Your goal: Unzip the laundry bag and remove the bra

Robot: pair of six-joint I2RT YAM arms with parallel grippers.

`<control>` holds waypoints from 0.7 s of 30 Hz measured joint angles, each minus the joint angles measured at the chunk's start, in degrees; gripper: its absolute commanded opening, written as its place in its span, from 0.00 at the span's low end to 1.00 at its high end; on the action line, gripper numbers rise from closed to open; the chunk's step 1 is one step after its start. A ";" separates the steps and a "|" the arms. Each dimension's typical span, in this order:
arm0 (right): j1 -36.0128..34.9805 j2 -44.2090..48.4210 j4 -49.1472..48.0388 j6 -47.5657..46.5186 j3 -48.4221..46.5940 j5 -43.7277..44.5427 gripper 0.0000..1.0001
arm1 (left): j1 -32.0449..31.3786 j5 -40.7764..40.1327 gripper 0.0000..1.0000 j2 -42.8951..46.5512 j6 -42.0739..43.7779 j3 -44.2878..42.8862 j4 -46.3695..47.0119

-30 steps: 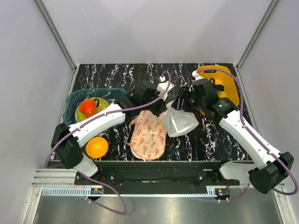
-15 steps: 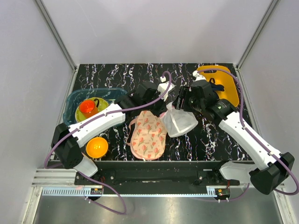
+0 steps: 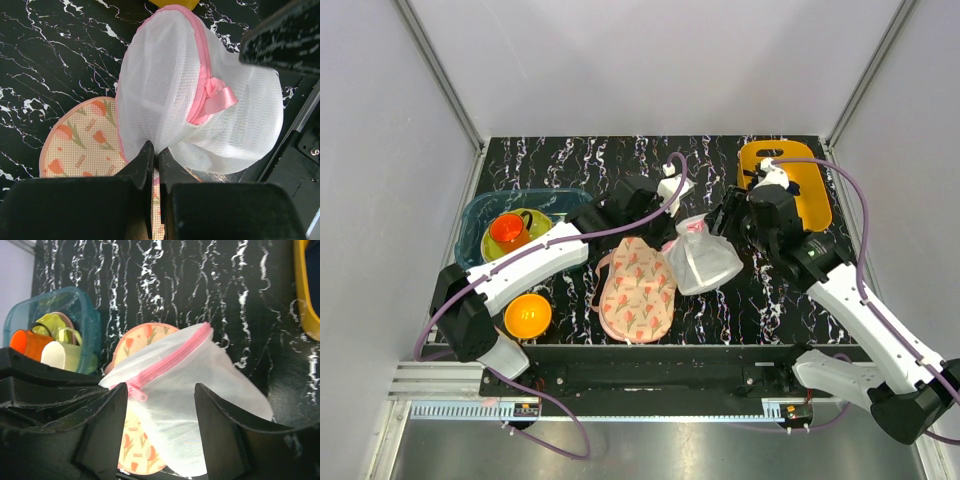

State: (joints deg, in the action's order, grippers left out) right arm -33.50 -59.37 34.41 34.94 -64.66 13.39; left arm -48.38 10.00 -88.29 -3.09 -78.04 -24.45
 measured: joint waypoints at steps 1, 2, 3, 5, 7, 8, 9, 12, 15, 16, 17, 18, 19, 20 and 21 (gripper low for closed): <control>0.00 -0.17 -0.63 0.17 0.22 -1.29 0.59 | 0.00 0.00 0.00 0.00 0.00 0.00 0.00; 0.00 -0.28 -1.07 0.42 0.37 -2.64 0.58 | 0.00 0.00 0.00 0.00 -0.02 0.00 0.00; 0.00 -0.42 -1.75 0.68 0.52 -3.87 0.51 | 0.00 0.00 0.00 0.00 -0.02 0.00 0.00; 0.00 -0.76 -2.60 0.85 0.63 -5.70 0.47 | 0.00 0.00 0.00 0.00 -0.04 0.00 0.00; 0.00 -1.31 -3.43 1.33 0.76 -7.21 0.41 | 0.00 0.00 0.00 0.00 -0.04 0.00 0.00; 0.00 -1.40 -3.76 1.38 1.03 -7.65 0.41 | 0.00 0.00 0.00 0.00 -0.04 0.00 0.00; 0.00 -1.40 -3.93 1.53 1.44 -8.13 0.41 | 0.00 0.00 0.00 0.00 -0.04 0.00 0.00; 0.00 -0.66 -4.24 1.57 3.19 -8.04 0.41 | 0.00 0.00 0.00 0.00 -0.04 0.00 0.00; 0.00 1.11 -3.93 1.36 4.81 -7.80 0.38 | 0.00 0.00 0.00 0.00 -0.04 0.02 0.00; 0.00 1.64 -3.63 1.16 4.90 -7.80 0.35 | 0.00 0.00 0.00 0.00 -0.04 0.02 0.00; 0.00 1.95 -3.52 0.87 4.90 -7.85 0.33 | 0.00 0.00 0.00 0.00 -0.04 0.02 0.00; 0.00 2.05 -3.52 0.52 4.90 -7.98 0.33 | 0.00 0.00 0.00 0.00 -0.04 0.02 0.00; 0.00 1.99 -3.52 0.15 4.90 -8.11 0.33 | 0.00 0.02 0.00 0.00 -0.04 0.02 0.00; 0.00 1.66 -3.45 -0.35 4.90 -8.44 0.34 | 0.00 0.02 0.00 0.00 -0.04 0.02 0.00; 0.00 1.20 -3.45 -0.83 4.90 -8.66 0.34 | 0.00 0.04 0.00 0.00 -0.07 0.02 0.00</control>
State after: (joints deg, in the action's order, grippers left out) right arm -33.50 -58.17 30.96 34.11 -59.77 4.73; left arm -48.38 10.04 -88.29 -3.16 -78.02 -24.45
